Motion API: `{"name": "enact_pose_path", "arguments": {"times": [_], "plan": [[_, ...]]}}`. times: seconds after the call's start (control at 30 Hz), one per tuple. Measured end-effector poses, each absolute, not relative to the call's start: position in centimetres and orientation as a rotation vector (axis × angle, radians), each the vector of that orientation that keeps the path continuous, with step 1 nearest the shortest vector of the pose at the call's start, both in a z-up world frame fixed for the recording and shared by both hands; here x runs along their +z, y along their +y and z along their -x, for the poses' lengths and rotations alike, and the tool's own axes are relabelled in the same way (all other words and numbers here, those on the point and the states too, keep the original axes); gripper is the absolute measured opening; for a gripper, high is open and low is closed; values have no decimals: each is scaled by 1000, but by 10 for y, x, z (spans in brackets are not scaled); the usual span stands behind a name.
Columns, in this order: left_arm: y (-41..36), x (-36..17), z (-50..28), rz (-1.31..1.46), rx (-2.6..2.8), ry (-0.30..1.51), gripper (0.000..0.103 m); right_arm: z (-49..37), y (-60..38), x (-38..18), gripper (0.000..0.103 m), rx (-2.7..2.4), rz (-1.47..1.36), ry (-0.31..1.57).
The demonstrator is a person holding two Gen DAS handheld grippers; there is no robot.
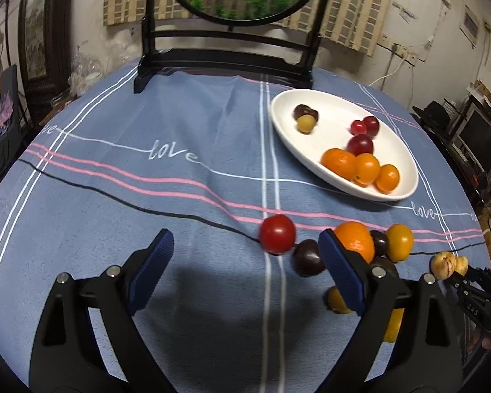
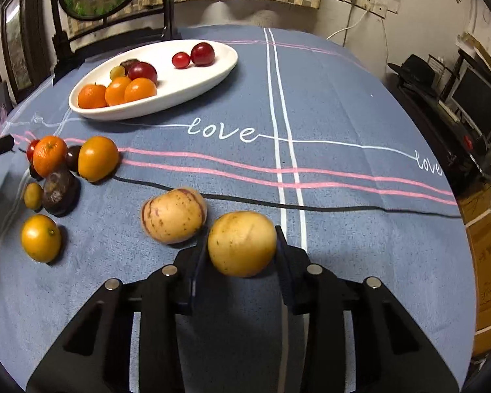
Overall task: Organize fruits
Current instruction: 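Grasp a pale speckled melon-pear with the right tool while the left tool grasps a red cherry tomato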
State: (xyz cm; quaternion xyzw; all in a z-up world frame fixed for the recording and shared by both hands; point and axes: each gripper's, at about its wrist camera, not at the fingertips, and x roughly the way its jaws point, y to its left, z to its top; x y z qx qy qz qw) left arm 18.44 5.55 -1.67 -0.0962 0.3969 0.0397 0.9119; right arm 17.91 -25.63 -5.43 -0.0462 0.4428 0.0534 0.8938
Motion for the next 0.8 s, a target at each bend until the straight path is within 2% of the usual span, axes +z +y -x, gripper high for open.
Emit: {"name": "enact_pose_path", "arguments": {"times": [0.5,0.63,0.8], "plan": [[56,-35,-188,67,61,913,89,-147,-233,-16,37,251,-1,796],[48,-50,-194,29,30,965,70,-147,-228,-19,37,279,5,804],[34,-55,-207,-42,-6,941,60,-151,-225,-23,37,319,-12,809]]}}
